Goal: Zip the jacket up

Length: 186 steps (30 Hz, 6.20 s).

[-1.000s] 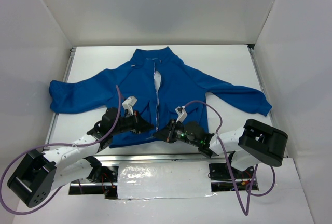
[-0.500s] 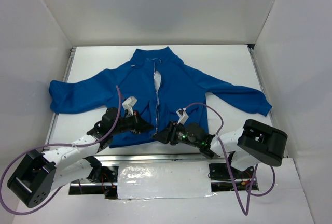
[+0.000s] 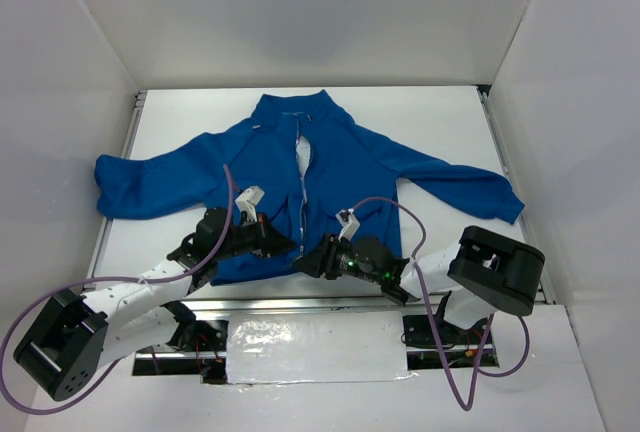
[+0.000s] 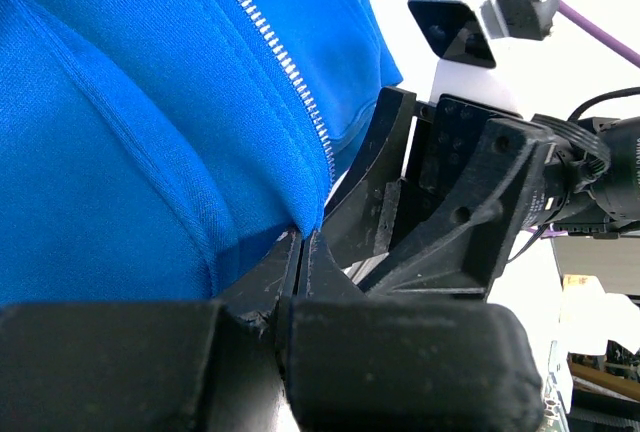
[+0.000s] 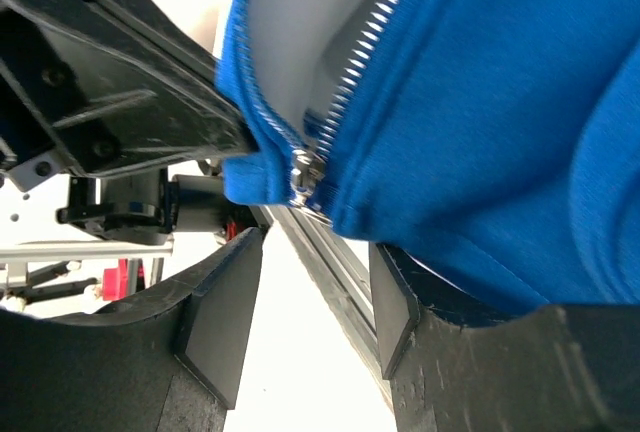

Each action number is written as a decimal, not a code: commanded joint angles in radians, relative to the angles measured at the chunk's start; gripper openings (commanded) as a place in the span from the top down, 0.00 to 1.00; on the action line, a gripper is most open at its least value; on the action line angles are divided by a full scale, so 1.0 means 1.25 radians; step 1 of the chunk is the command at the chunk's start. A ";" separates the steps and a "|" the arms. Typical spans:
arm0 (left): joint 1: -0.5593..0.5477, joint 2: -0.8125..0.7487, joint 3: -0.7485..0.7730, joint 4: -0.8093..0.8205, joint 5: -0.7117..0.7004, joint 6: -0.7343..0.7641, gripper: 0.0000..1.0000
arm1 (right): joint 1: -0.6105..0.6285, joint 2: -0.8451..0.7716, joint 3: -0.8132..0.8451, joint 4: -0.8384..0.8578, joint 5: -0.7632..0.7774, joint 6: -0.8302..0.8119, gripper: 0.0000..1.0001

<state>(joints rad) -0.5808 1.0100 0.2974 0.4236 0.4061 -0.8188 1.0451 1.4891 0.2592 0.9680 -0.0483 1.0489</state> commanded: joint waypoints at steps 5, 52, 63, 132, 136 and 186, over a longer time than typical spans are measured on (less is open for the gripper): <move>-0.007 -0.005 0.016 0.068 0.033 -0.011 1.00 | 0.006 0.026 0.033 0.081 0.004 -0.030 0.49; -0.009 0.006 0.031 0.053 0.037 0.000 1.00 | 0.005 -0.016 -0.028 0.175 0.062 -0.028 0.66; -0.009 0.004 0.027 0.053 0.036 0.000 1.00 | 0.005 -0.022 -0.037 0.188 0.072 -0.021 0.66; -0.053 0.042 0.057 -0.035 0.026 0.165 1.00 | -0.238 0.112 0.117 0.012 -0.410 0.494 1.00; -0.058 0.049 0.057 -0.025 0.037 0.168 1.00 | -0.253 0.034 0.166 -0.237 -0.360 0.458 1.00; -0.213 0.141 0.106 -0.066 -0.077 0.197 1.00 | -0.323 -0.103 0.180 -0.244 -0.321 0.528 1.00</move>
<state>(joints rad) -0.8085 1.1786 0.4286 0.4095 0.2192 -0.5976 0.6525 1.3460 0.3977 0.5247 -0.5163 1.7096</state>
